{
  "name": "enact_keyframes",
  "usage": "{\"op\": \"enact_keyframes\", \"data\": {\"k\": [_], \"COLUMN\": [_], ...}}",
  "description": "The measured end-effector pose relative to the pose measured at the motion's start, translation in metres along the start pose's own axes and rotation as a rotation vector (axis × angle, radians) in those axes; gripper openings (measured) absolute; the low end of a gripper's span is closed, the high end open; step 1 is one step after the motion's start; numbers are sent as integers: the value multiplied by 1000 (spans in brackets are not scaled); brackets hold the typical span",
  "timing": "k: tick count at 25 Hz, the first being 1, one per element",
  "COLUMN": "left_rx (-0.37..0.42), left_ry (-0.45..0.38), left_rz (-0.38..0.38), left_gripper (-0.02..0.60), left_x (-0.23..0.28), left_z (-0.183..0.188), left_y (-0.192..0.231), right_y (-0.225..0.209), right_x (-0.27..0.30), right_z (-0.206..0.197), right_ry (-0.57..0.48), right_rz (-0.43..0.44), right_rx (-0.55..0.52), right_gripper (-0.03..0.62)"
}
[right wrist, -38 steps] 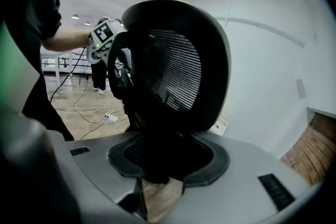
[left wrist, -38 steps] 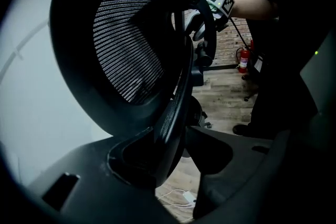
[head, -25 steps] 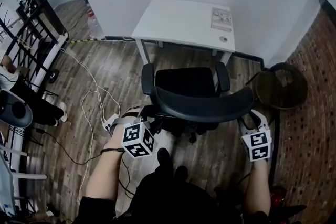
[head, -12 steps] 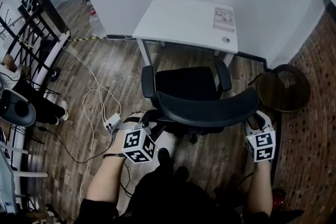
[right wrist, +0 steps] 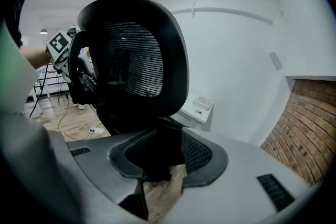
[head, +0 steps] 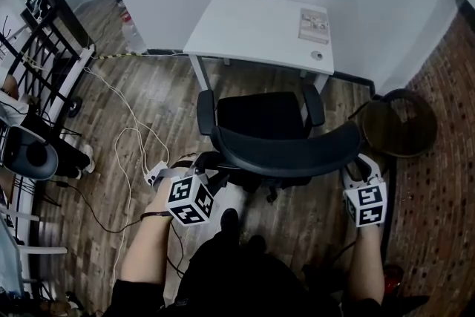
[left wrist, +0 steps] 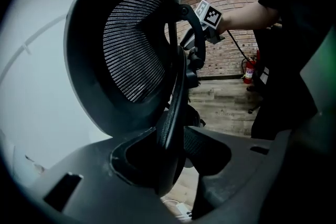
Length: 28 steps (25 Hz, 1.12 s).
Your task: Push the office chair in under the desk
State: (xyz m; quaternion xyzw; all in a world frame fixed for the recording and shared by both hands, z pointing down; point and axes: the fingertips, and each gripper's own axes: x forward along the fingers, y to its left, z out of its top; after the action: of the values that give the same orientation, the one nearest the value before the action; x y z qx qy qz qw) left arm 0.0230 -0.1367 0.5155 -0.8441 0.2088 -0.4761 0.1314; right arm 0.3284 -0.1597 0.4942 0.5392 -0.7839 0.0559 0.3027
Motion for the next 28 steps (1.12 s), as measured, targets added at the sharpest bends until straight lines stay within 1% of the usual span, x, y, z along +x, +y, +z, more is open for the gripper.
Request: {"op": "enact_keyframes", "data": {"k": [6,10,15,20,22,23,24,26,28], "left_rx": [10,12,17,28,34,37,40,45,51], "left_ry": [-42,-47,-49,-59,-60,-59,-58,-57,-58], "left_rz": [-3,-22,-22,-23,-27,-30,-32,-36,-42], "left_gripper": [166,167,167,167,167,167,167,167,169], "left_x": [2,2,5,9,9,9,9,9,9], "left_z": [-2,-12,-22,-36,-44,-49,-53,-61,-70], "left_y": [8,19,34,59,70,76,80,90,101], "right_y": [-1,6,11,22,29,32,35,41,51], "right_x": [7,12,24,42,49,53,56,66,77], "right_z": [4,9,19,39,49,55,61,73,83], "right_ry": [7,3,8,-6,-7,-6,1,31,68], "right_rz": [-10,-7,-16,22,27,26,24,34,94], "right_rx": [13,24,31,35,-10,-57,-124,-287,-412], "right_gripper": [141,140,140,127,131,147,194,247,251]}}
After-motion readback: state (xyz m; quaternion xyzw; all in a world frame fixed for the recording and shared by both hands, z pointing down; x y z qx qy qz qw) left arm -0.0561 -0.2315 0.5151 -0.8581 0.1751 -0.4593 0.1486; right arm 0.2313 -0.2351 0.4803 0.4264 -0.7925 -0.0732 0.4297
